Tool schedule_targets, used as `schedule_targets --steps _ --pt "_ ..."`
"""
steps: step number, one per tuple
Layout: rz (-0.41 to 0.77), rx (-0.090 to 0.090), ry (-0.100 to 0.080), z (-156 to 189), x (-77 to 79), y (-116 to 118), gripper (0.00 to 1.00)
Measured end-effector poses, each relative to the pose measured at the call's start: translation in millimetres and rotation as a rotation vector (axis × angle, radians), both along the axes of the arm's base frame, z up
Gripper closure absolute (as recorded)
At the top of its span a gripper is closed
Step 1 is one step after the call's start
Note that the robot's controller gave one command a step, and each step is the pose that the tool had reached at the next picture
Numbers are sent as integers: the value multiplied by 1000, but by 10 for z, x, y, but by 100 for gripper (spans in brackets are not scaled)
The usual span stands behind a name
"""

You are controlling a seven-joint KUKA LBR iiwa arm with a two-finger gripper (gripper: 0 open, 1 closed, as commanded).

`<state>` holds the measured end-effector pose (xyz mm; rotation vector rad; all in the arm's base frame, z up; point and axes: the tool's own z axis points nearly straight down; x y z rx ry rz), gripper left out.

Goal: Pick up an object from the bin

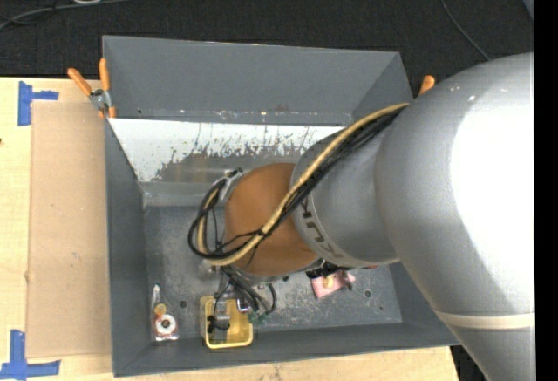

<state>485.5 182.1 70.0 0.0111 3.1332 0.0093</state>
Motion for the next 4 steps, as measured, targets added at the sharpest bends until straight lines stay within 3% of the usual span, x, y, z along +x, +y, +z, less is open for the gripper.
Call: schedule_targets --steps 1,3,4 --pt "2 0 7 -5 14 3 100" --pt "0 -2 11 74 1 -5 100" --pt "-3 -3 15 305 -7 -13 100"
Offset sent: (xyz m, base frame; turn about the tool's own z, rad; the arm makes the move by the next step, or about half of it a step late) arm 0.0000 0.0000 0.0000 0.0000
